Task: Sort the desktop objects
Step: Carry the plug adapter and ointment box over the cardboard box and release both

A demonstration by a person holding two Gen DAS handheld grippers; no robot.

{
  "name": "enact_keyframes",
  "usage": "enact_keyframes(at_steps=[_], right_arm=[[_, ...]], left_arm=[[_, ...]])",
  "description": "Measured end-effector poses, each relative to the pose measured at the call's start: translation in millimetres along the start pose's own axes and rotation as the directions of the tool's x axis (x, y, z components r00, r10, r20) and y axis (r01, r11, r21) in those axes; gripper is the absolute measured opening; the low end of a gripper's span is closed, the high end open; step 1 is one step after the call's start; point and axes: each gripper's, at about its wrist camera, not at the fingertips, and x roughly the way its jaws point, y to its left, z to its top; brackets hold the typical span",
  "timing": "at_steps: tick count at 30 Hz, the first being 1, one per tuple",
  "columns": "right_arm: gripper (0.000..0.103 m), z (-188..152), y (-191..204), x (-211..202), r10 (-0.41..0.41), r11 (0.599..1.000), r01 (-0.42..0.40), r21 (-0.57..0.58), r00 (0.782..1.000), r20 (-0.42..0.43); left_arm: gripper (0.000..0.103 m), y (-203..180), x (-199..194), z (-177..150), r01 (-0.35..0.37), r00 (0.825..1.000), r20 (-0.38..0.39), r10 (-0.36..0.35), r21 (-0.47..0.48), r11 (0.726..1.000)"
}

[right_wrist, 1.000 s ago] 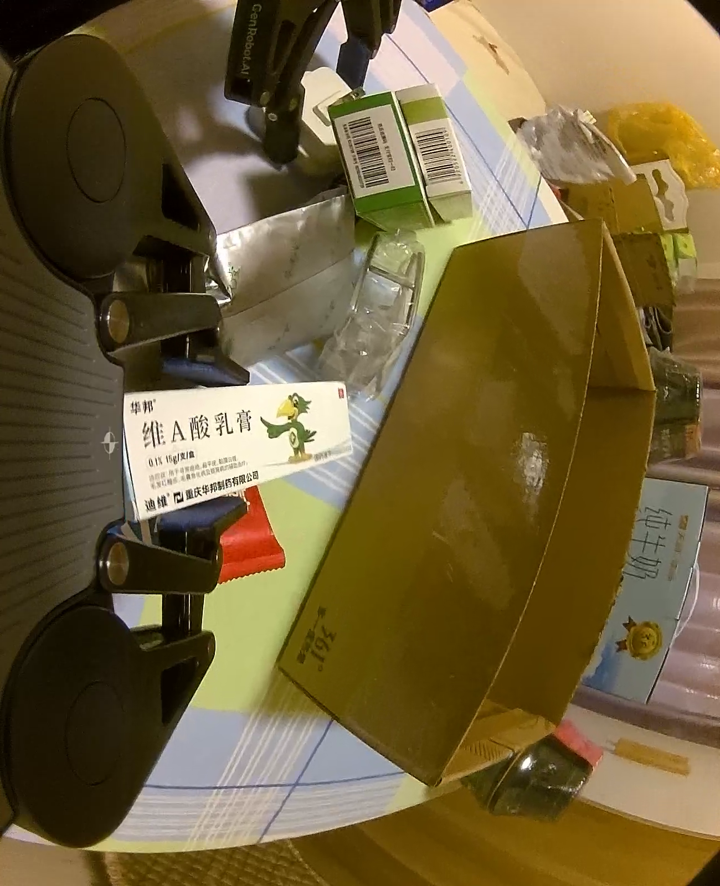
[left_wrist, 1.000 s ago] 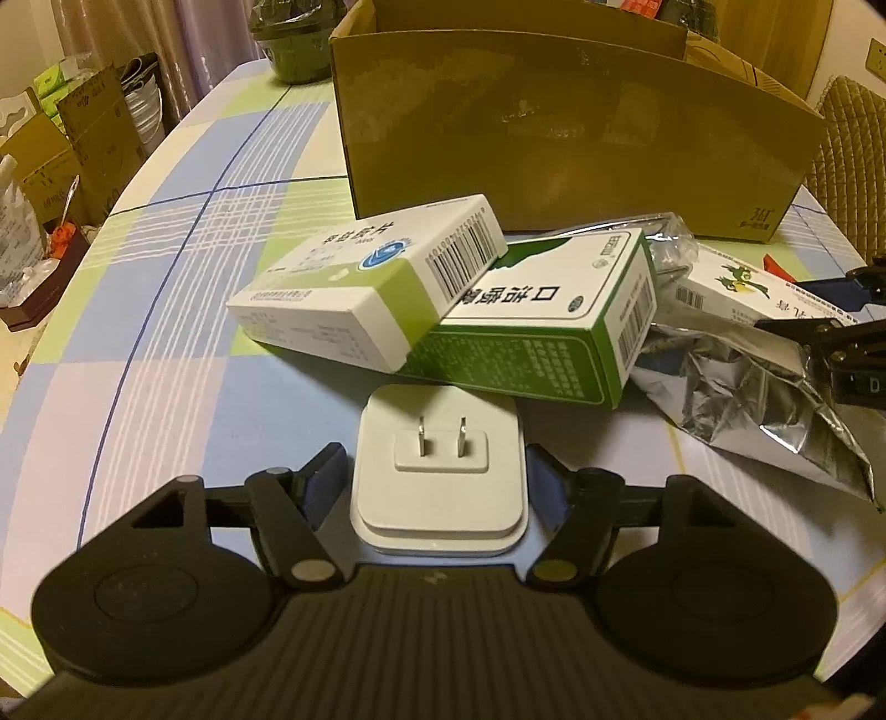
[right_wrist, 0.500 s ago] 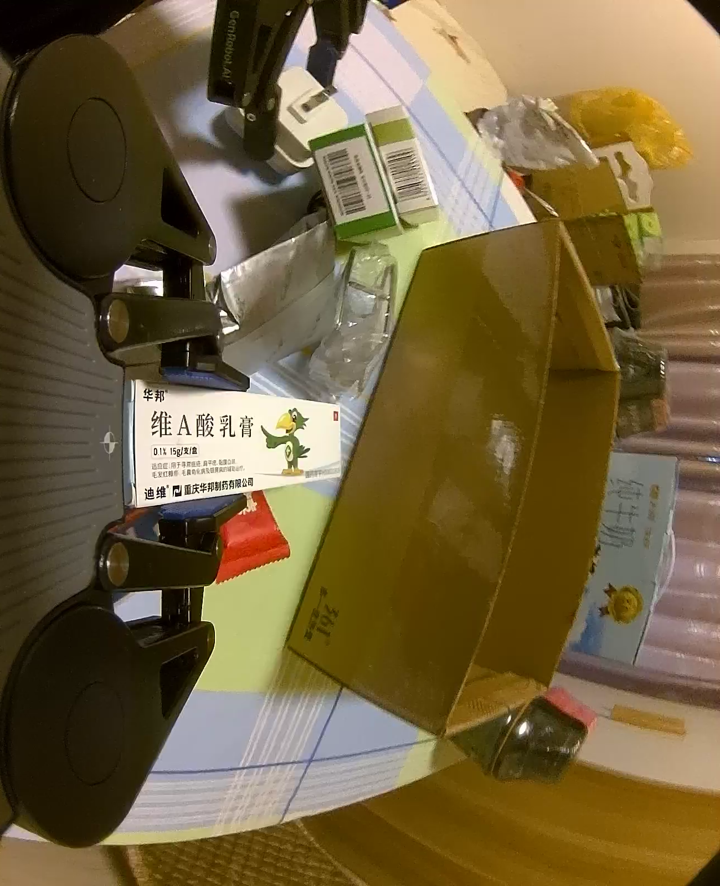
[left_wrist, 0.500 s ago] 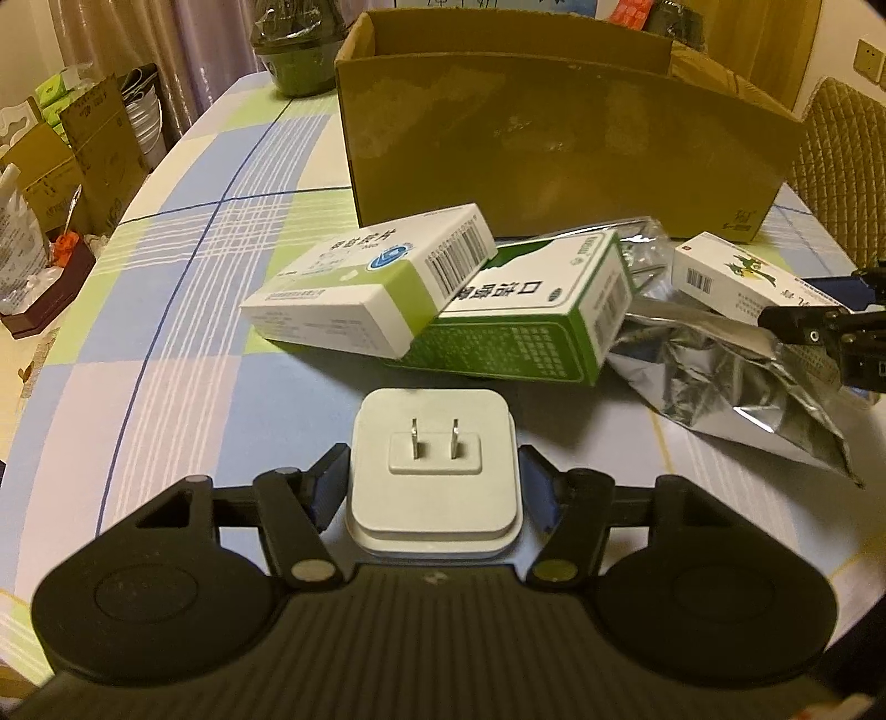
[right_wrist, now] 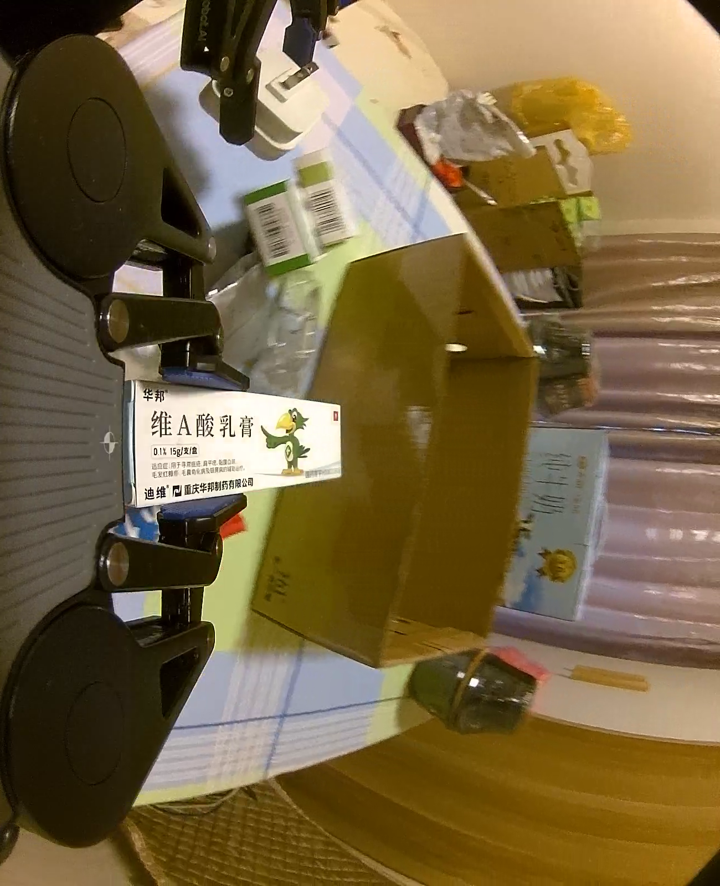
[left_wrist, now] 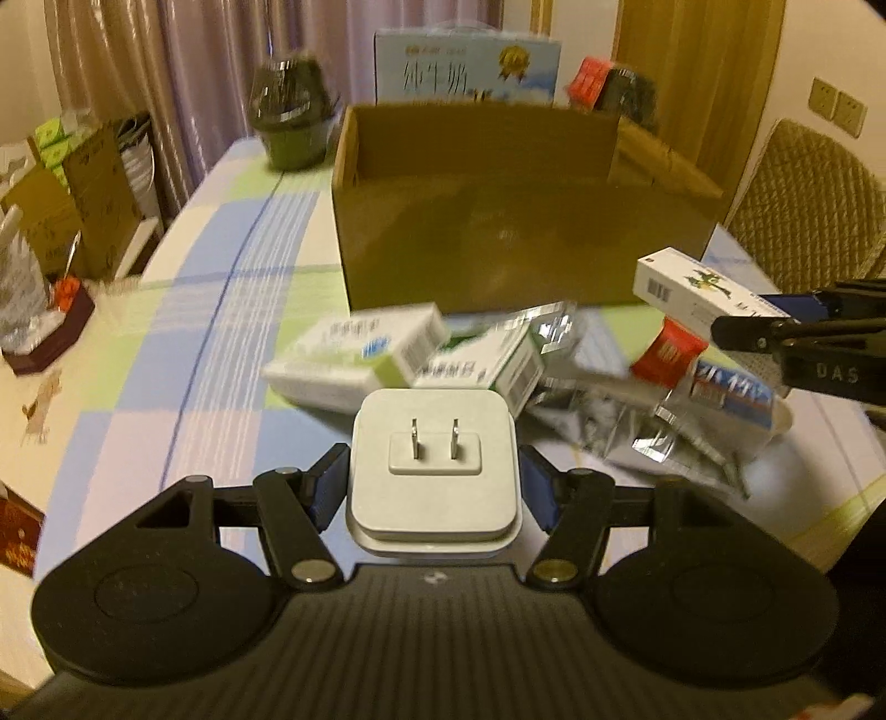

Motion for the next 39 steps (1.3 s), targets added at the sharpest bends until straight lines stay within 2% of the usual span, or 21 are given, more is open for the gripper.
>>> enact_keyframes(at_steps=[7,12,19,23,27,31,39], right_arm=[[0.035,36,-3,-15,-0.001,1.000,-0.001,0.028,0.996,0.084],[0.035,72,-16,-13,-0.018,0.999,0.011,0.053,0.990,0.141],[0.035,117,-39,19,-0.039,0.996,0.025,0.086,0.986,0.163],[0.035,131,-49,46,-0.039,0.995,0.025,0.098,0.989,0.143],[0.035,134,-57,76,-0.036,0.994,0.024,0.110,0.993,0.110],[0.035,132,-66,99,-0.033,0.992,0.022,0.127,0.996,0.084],[0.035,127,-76,121,-0.024,0.988,0.014,0.153,0.998,0.059]], left_arm=[[0.060,-6,-19,46,0.028,0.995,0.092,-0.031,0.041,0.999],[0.060,-12,-18,88,0.045,0.987,0.148,-0.054,0.064,0.997],[0.060,-13,13,154,0.053,0.976,0.209,-0.069,0.082,0.995],[0.060,-4,41,185,0.061,0.973,0.219,-0.070,0.047,0.997],[0.060,-2,73,199,0.060,0.976,0.205,-0.068,0.047,0.997],[0.060,0,101,198,0.066,0.982,0.176,-0.071,0.032,0.997],[0.060,-6,134,201,0.077,0.989,0.124,-0.079,0.022,0.997]])
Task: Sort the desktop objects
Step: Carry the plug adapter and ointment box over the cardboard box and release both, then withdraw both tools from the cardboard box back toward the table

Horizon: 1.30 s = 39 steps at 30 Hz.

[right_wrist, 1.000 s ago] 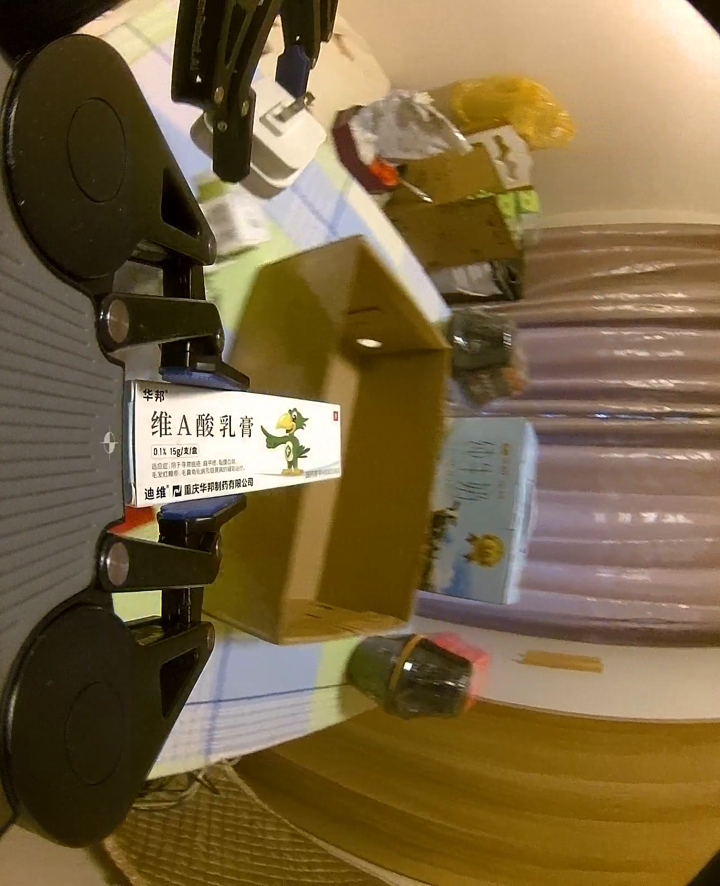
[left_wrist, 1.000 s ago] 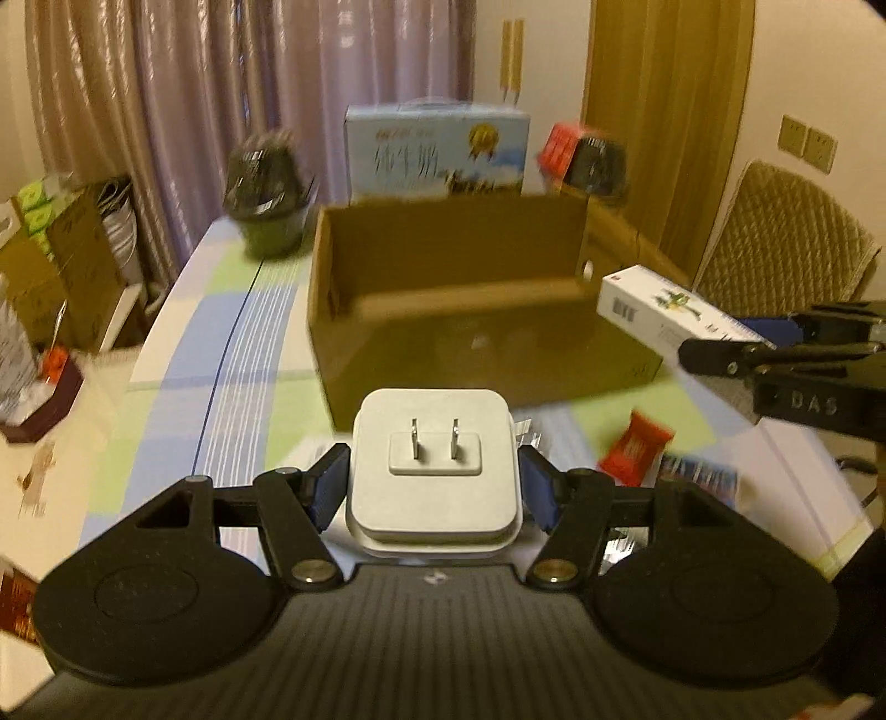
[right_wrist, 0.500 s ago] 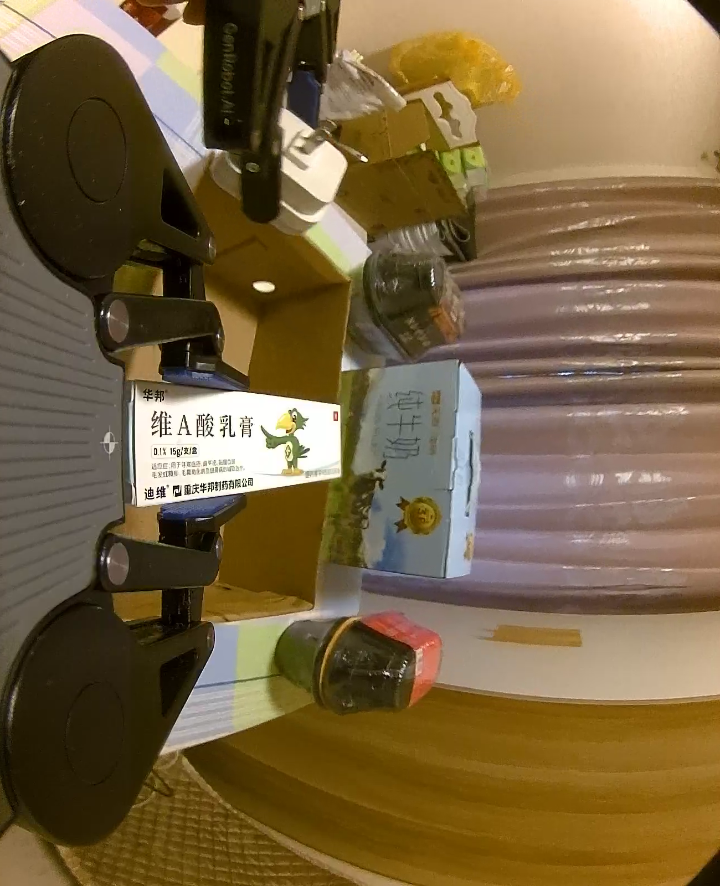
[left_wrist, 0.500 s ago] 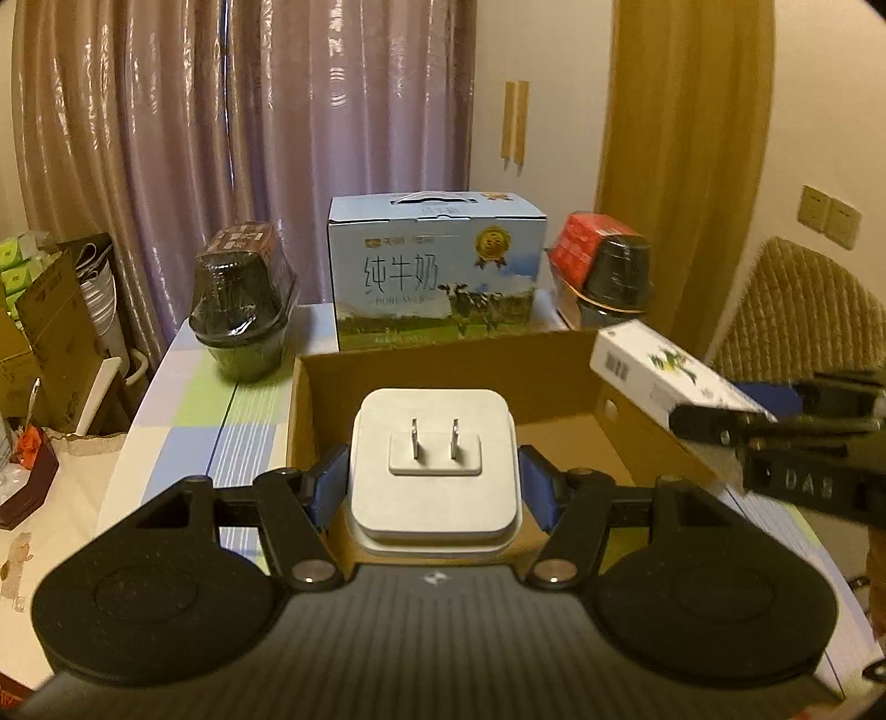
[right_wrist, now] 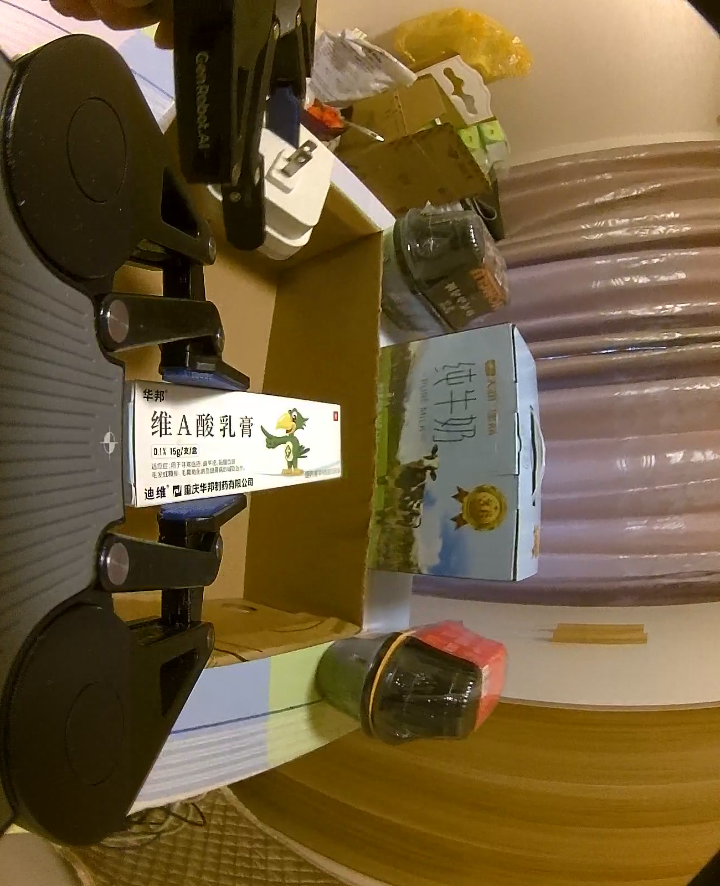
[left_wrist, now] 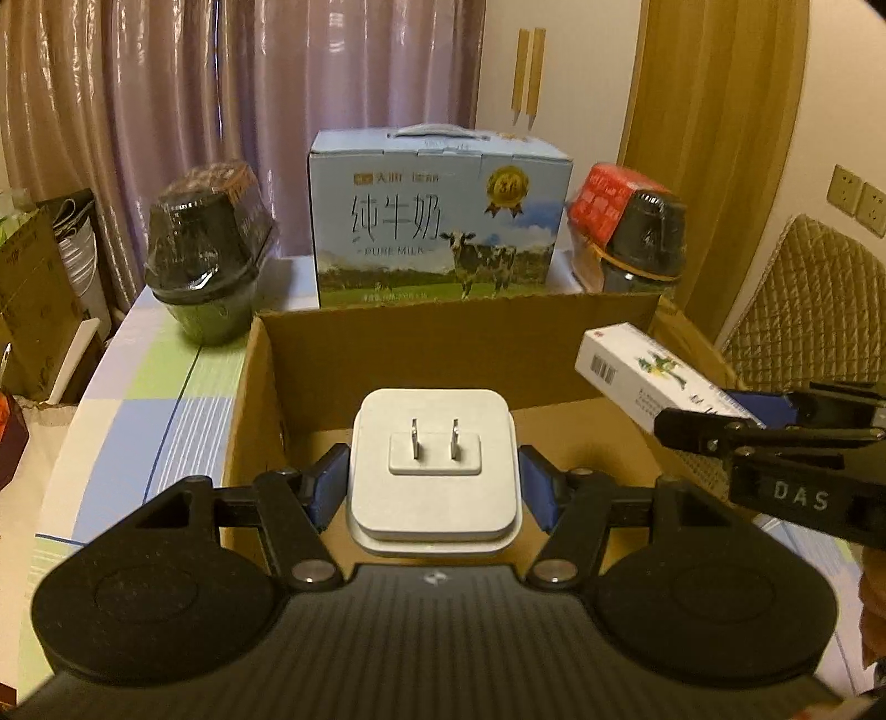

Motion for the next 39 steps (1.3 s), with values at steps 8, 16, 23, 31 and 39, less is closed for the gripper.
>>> enact_keyframes(at_steps=[8,16,23,31,39], right_arm=[[0.035,0,1,5,0.001,1.000,-0.001,0.004,1.000,-0.005],[0.035,-2,5,14,0.014,1.000,-0.014,0.001,1.000,-0.023],[0.050,0,4,16,0.024,0.999,-0.024,0.027,1.000,-0.010],[0.059,-1,-2,0,0.006,0.999,-0.007,0.036,1.000,0.017],[0.060,1,2,-29,-0.001,0.999,-0.001,0.043,0.999,0.043]], left_arm=[[0.064,4,0,-2,-0.011,1.000,0.002,0.011,-0.003,1.000],[0.068,13,-7,-1,-0.027,1.000,0.013,0.028,-0.030,0.999],[0.068,15,-9,-1,-0.033,0.999,0.011,0.033,-0.024,0.999],[0.069,14,-14,-2,-0.037,0.999,0.015,0.037,-0.009,0.999],[0.071,13,-33,-3,-0.045,0.999,0.027,0.044,0.011,0.999]])
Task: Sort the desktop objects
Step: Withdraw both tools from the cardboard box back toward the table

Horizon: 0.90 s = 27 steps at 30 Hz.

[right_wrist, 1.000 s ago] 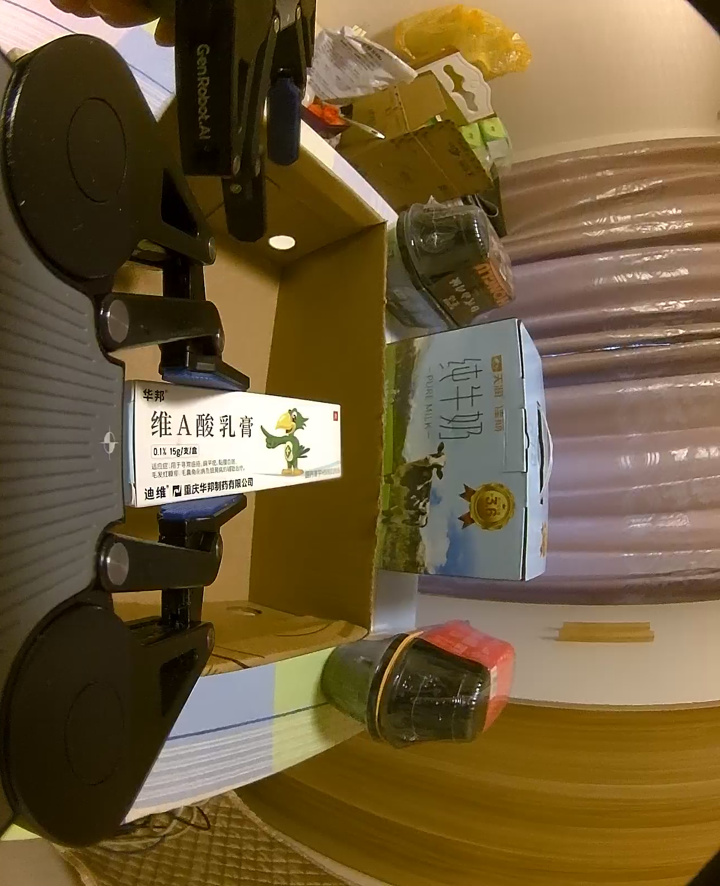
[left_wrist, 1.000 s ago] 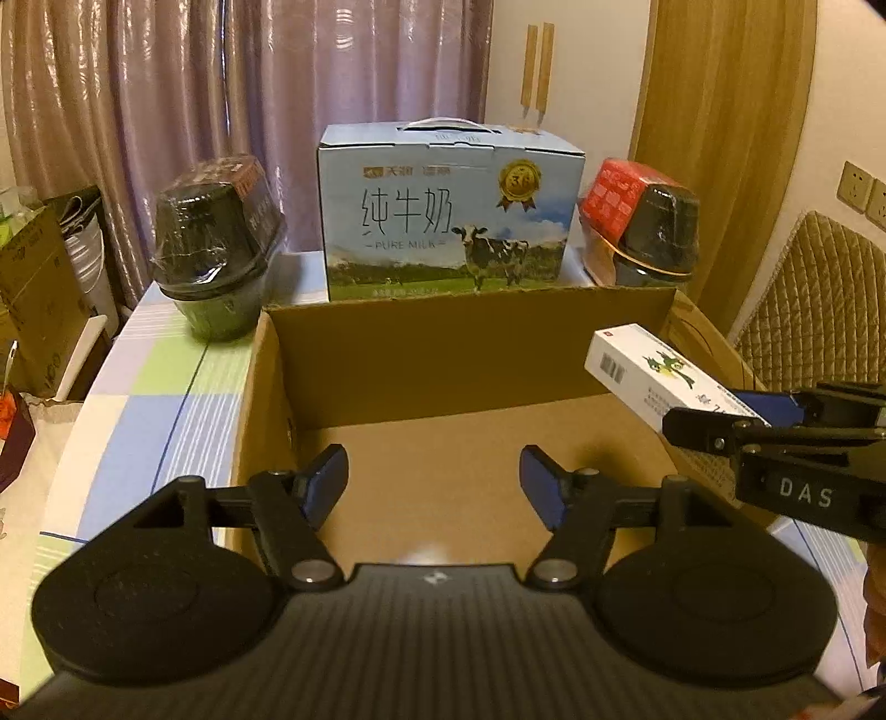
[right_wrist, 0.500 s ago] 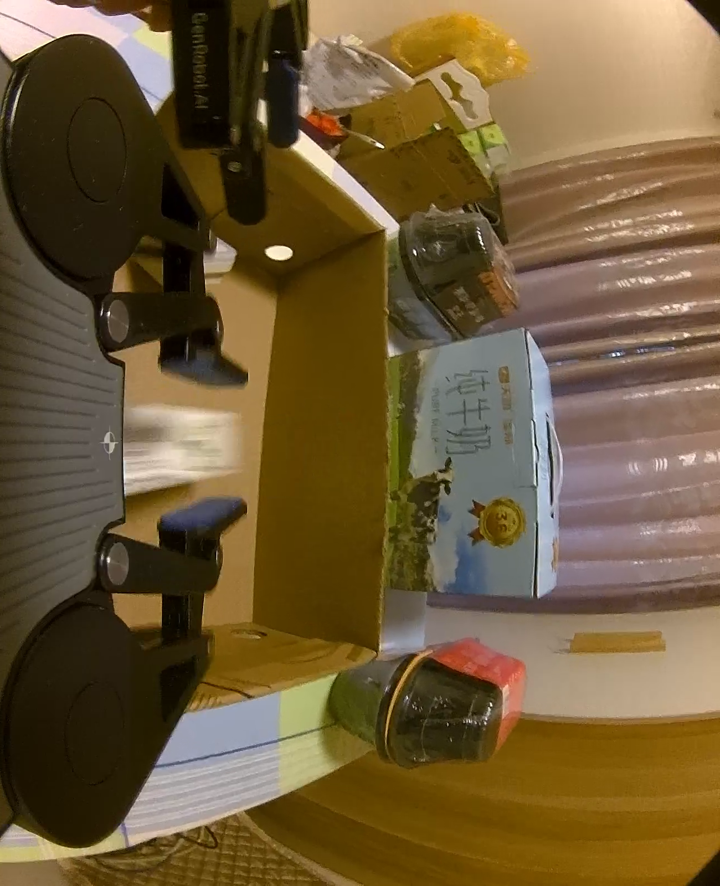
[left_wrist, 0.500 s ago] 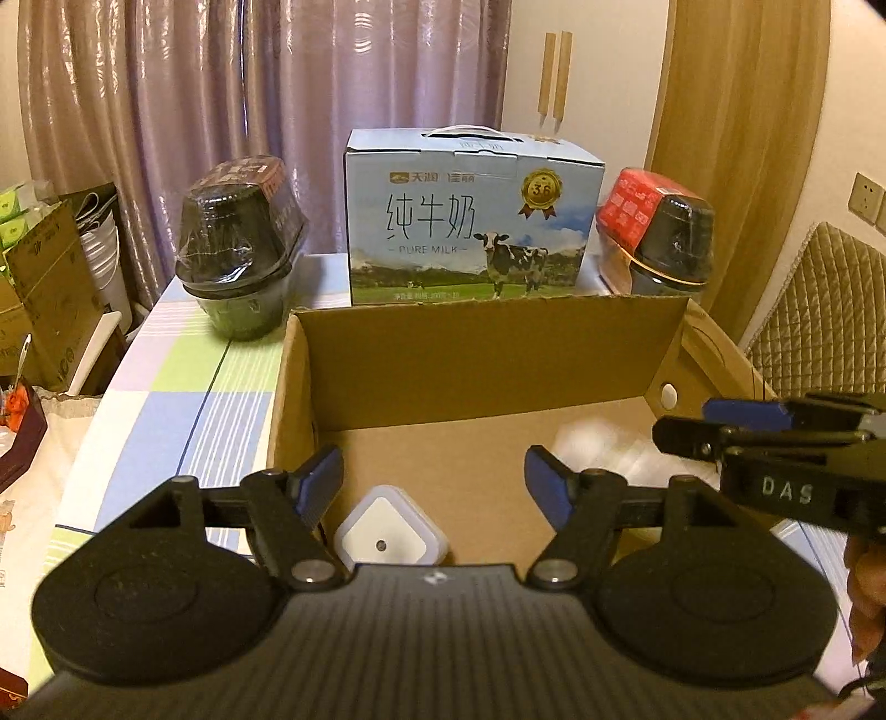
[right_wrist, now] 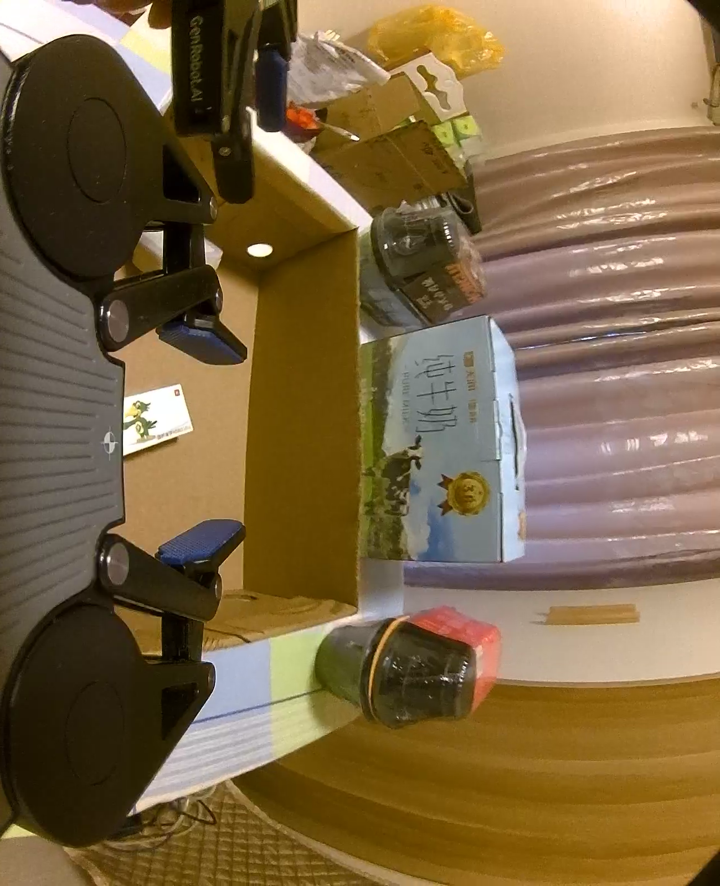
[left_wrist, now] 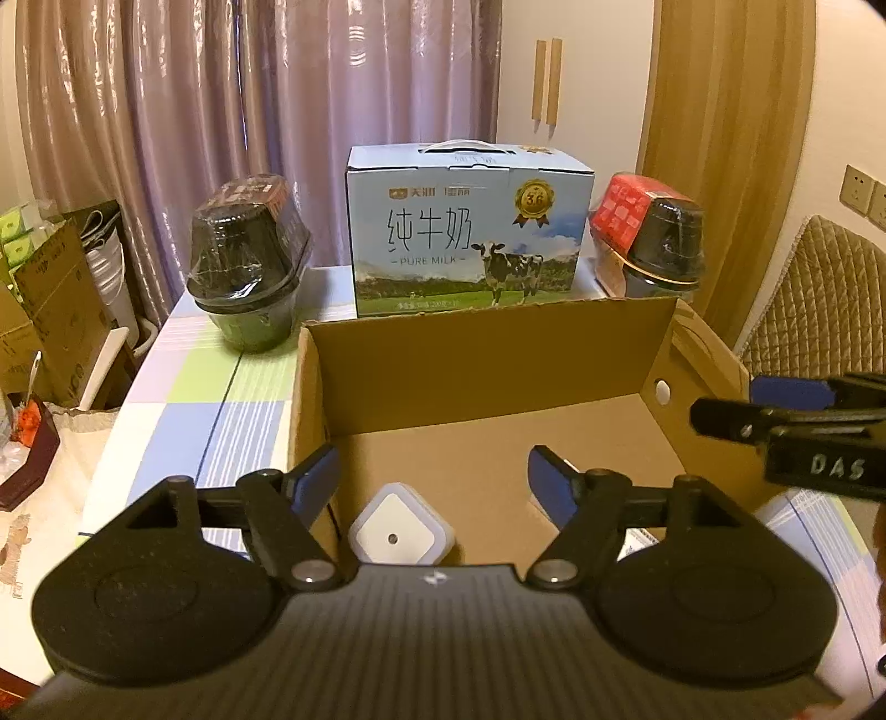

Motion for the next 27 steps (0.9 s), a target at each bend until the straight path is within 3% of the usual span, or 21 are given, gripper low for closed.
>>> enact_keyframes(at_steps=[17,27], right_arm=[[0.075,-25,36,-68,0.049,0.999,-0.049,-0.021,0.999,0.011],[0.082,-56,41,-102,0.046,0.999,-0.046,-0.017,0.999,-0.005]], left_arm=[[0.080,31,-72,-35,-0.060,0.998,0.014,0.061,-0.024,0.998],[0.084,44,-112,-91,-0.099,0.995,-0.023,0.098,-0.062,0.993]])
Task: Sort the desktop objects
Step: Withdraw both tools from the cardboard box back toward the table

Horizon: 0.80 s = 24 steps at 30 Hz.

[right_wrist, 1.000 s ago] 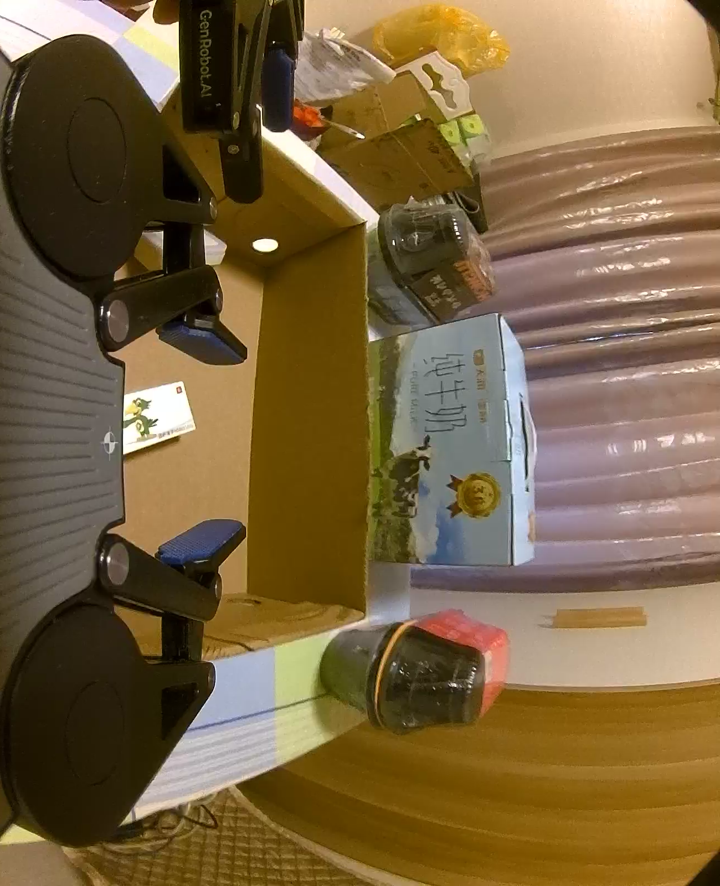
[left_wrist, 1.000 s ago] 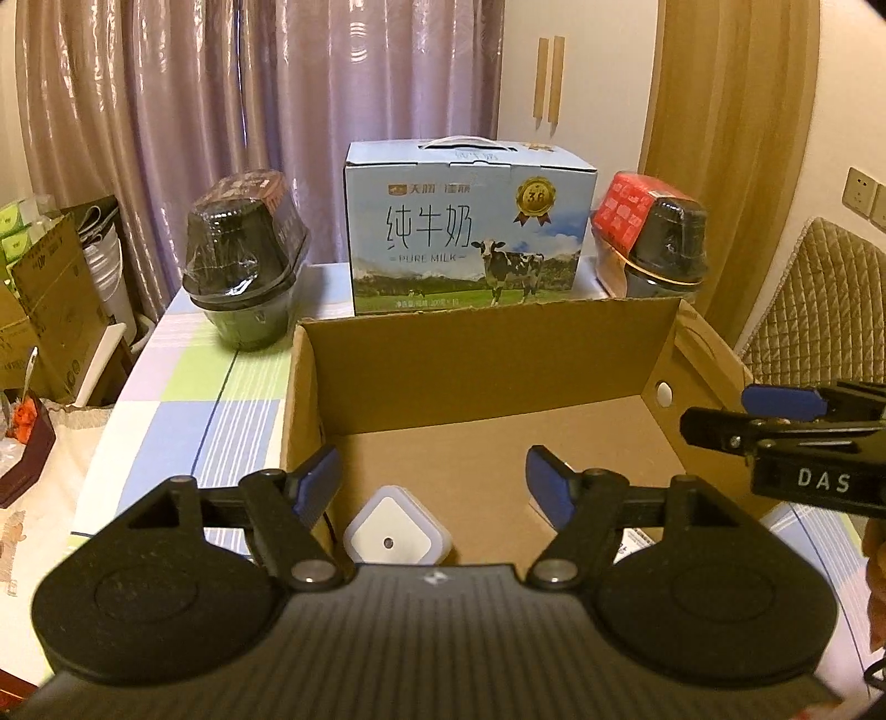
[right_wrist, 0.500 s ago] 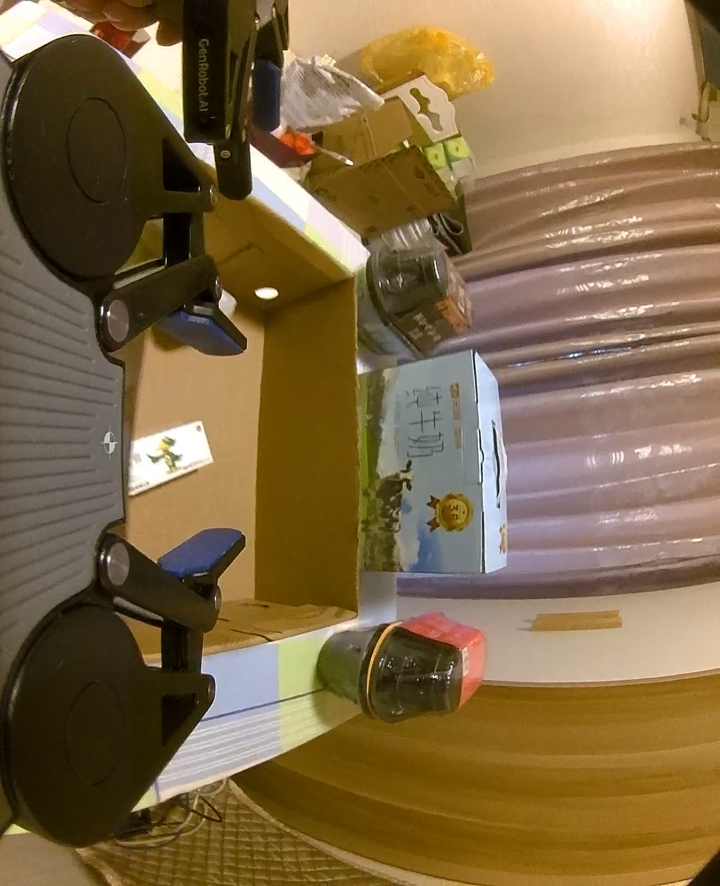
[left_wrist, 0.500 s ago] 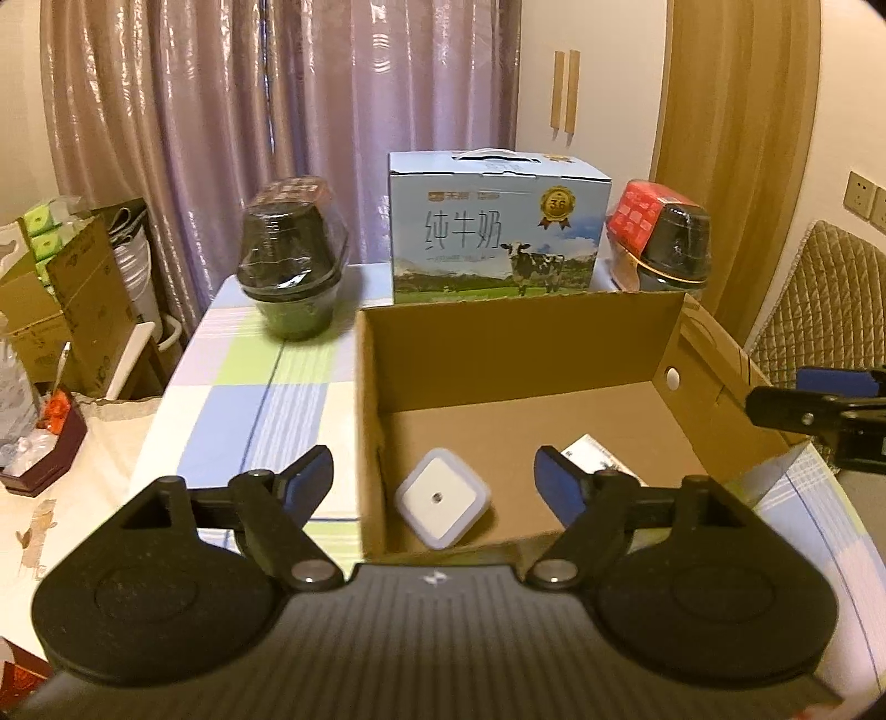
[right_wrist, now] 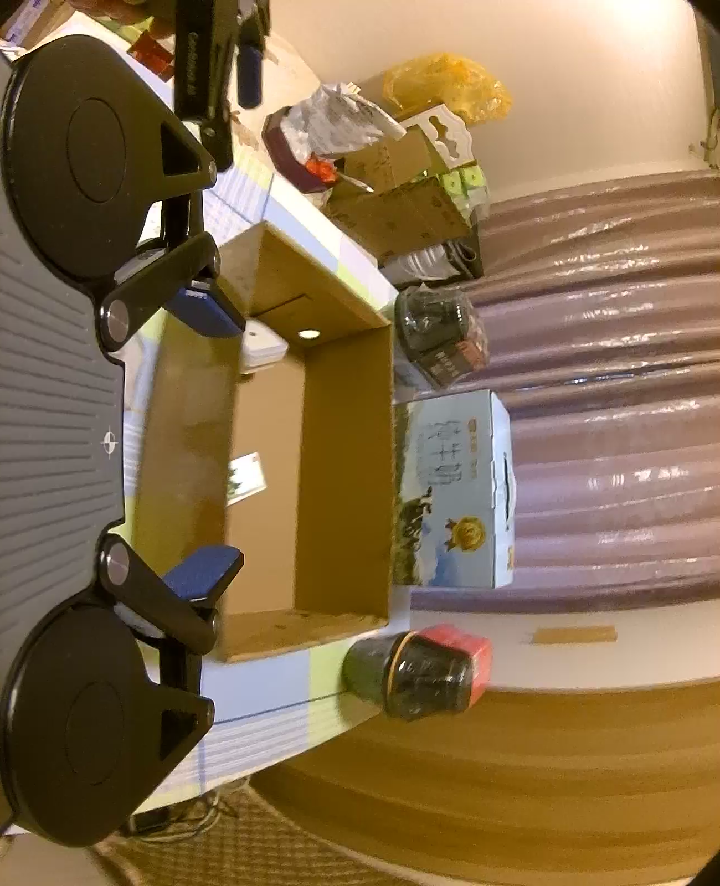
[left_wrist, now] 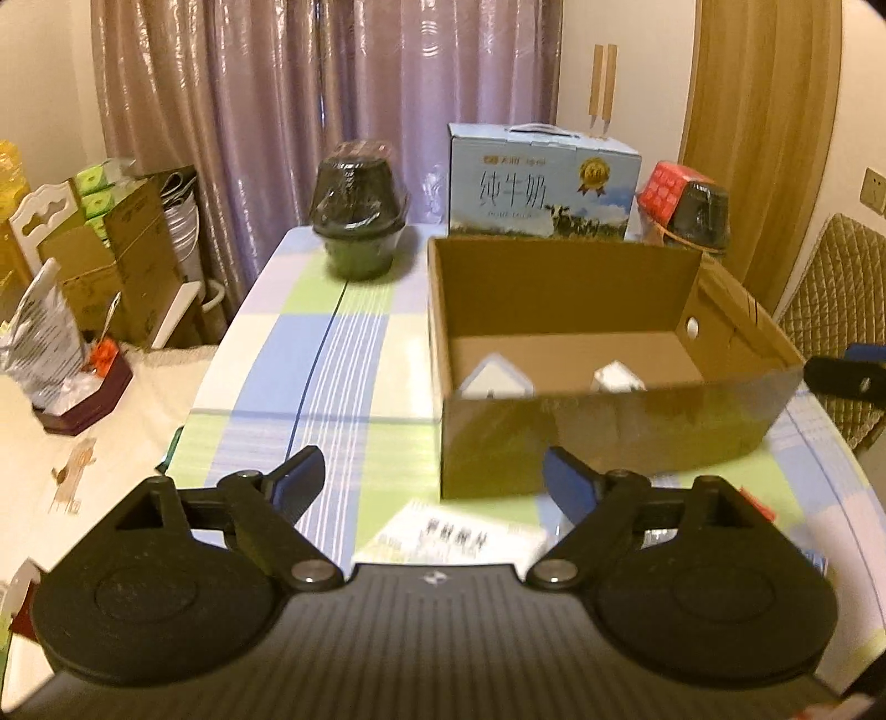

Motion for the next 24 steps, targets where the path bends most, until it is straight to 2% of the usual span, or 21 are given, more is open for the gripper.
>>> enact_keyframes(at_steps=[10,19,24], right_arm=[[0.086,-41,-29,-37,-0.085,0.996,0.086,0.014,0.995,-0.058],[0.086,-77,-54,-59,-0.137,0.991,0.136,-0.016,0.983,-0.126],[0.086,-99,-59,-60,-0.140,0.990,0.137,-0.033,0.977,-0.159]], left_arm=[[0.088,-13,-32,-59,0.018,0.999,-0.035,-0.018,-0.015,1.000],[0.090,-49,-39,-93,0.073,0.994,-0.078,-0.071,0.023,0.997],[0.090,-60,-39,-106,0.088,0.991,-0.109,-0.084,0.031,0.996]])
